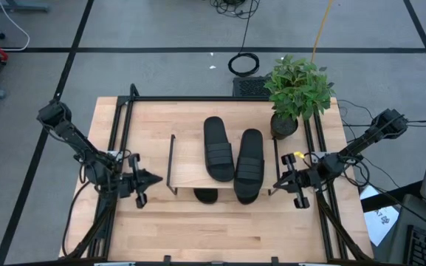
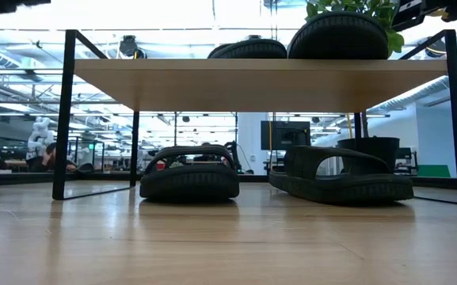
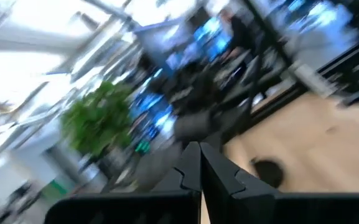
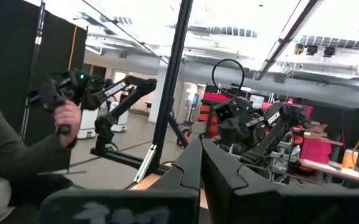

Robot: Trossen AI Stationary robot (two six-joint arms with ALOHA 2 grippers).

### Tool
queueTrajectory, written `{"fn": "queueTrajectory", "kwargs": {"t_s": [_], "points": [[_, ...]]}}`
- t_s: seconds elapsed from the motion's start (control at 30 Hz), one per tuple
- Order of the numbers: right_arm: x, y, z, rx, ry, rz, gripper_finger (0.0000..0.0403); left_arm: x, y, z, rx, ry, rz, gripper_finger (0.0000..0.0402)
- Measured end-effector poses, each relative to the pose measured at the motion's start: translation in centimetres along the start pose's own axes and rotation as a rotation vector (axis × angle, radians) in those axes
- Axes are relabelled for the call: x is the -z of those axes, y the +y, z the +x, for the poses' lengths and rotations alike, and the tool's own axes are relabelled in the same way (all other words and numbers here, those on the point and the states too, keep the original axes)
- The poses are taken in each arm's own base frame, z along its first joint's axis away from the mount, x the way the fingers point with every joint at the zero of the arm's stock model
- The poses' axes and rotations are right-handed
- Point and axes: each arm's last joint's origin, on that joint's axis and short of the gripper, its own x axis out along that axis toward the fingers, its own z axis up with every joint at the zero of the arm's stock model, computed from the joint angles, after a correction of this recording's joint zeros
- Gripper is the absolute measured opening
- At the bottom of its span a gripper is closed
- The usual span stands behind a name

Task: Pick and place slides into the shelf
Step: Return to Home Position

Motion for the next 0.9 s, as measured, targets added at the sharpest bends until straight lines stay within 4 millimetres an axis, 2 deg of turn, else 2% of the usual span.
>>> {"fn": "queueTrajectory", "kwargs": {"t_s": [0.13, 0.3, 0.5, 0.63, 0.9], "points": [[0.0, -0.2, 0.0, 0.071, 0.016, 0.006, 0.0000, 0.6, 0.5, -0.4, -0.074, 0.048, 0.013, 0.0001], [0.1, -0.3, -0.1, 0.117, 0.042, -0.008, 0.0000, 2.6, 1.5, -2.5, -0.111, -0.045, -0.031, 0.0001], [0.0, -0.5, -0.5, 0.106, 0.076, -0.036, 0.0000, 1.8, 3.0, -3.3, -0.105, -0.169, -0.099, 0.0001], [-0.2, -0.6, -0.8, 0.104, 0.086, -0.035, 0.0000, 2.1, 3.8, -3.8, -0.183, -0.088, -0.133, 0.0001], [0.2, -0.8, -1.5, 0.142, 0.174, 0.037, 0.0000, 3.4, 3.6, -4.2, -0.203, 0.055, -0.330, 0.0000]]}}
